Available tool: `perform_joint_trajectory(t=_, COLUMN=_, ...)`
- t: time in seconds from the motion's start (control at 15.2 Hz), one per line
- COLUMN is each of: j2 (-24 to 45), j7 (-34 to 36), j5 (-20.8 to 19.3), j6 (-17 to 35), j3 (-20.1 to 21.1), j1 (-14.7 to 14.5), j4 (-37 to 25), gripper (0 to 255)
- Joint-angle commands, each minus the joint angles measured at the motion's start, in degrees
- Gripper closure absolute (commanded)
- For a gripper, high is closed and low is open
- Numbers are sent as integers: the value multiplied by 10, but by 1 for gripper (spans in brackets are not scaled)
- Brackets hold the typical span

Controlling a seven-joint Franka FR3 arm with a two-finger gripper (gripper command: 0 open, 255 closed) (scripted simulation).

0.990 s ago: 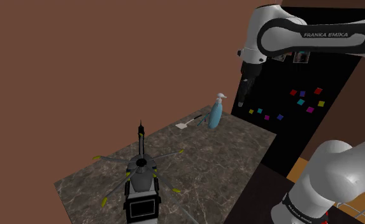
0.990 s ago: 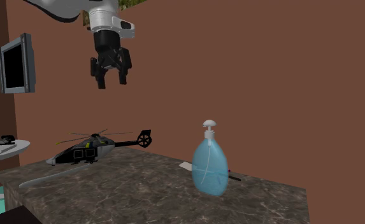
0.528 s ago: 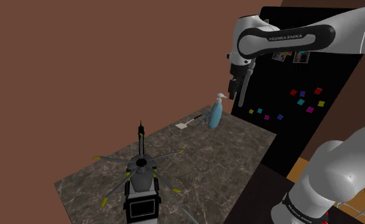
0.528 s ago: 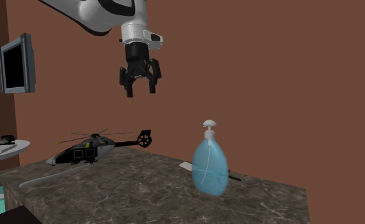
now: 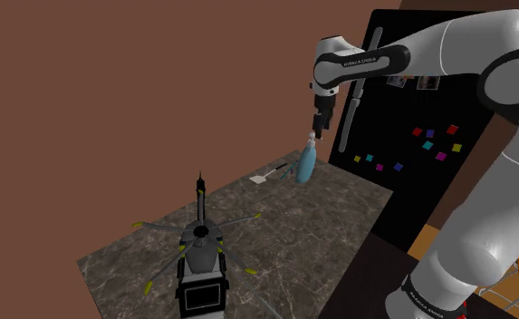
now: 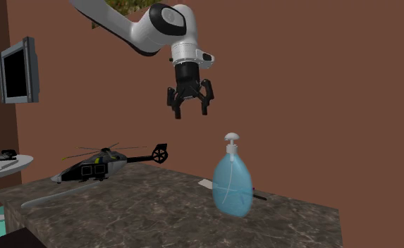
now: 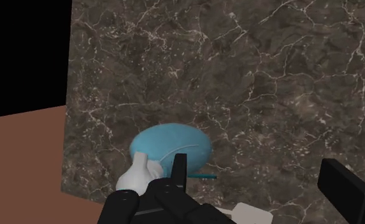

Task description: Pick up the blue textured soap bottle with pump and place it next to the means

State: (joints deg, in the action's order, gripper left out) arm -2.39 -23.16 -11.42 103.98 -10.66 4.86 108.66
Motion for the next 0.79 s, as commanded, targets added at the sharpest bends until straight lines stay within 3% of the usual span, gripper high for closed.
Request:
perform_joint_trajectory(t=0.0, j2=46, j7=-14, j5=4, j6=-1, j3=-6, j1=5, j4=-43, gripper=0)
perform_joint_trajectory(t=0.59, j2=272, j7=-83, j5=34, j6=-36, j3=-22, j1=47, j4=-292, gripper=0)
perform_joint_trajectory(t=0.73, j2=282, j7=-85, j5=35, j6=-31, j3=-22, j1=50, j4=-297, gripper=0)
